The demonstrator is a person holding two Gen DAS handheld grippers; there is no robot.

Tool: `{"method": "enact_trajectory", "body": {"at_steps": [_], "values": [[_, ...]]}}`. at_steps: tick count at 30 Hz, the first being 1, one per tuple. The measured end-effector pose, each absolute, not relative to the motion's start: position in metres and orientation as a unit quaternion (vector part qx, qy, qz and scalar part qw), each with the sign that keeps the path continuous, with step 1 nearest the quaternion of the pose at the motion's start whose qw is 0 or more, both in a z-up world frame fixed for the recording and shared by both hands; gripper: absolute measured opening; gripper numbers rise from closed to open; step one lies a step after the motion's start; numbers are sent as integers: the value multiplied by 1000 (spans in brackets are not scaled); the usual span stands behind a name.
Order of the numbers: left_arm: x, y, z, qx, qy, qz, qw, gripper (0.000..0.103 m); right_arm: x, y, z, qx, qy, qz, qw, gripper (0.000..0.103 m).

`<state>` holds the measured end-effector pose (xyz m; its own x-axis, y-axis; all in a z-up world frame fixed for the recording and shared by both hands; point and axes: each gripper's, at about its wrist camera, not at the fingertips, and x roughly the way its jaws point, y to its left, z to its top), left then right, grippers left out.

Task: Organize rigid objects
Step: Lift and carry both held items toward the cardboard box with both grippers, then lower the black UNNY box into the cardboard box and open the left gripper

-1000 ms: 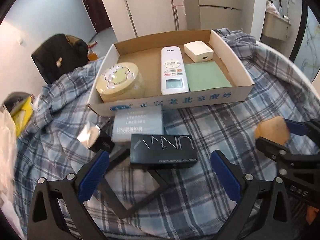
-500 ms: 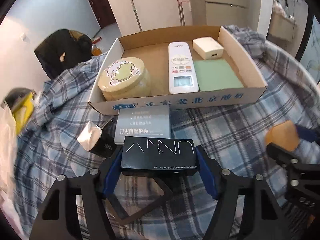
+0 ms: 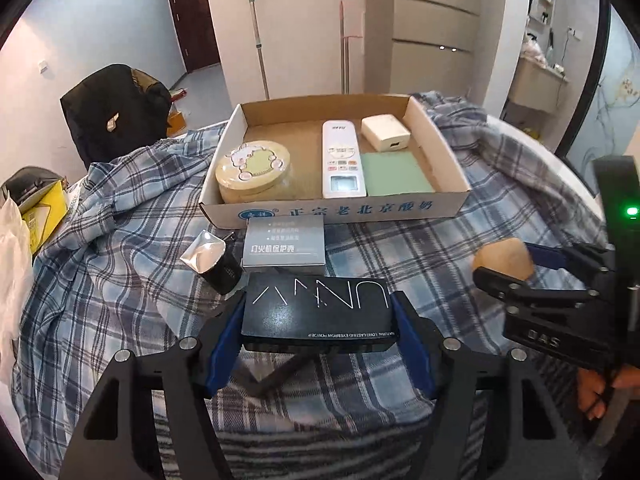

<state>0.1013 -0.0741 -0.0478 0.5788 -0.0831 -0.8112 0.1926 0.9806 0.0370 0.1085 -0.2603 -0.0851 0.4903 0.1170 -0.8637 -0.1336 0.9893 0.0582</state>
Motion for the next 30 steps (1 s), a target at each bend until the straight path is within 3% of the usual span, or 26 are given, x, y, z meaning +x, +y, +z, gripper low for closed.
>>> {"method": "enact_trajectory", "body": {"at_steps": [12,21,25,30], "values": [[137,-53,1,24,421,-89,902,72,119,-274,-36,-6,472,59,880,63],[224,-47,51,-31,373,-79,924,72,190,-264,50,68,409,19,910,62],[261,-45,44,-39,370,-66,926,72,221,-261,77,100,354,-46,929,62],[293,-55,16,-1,410,-108,906,72,244,-258,58,127,367,-37,921,62]]}}
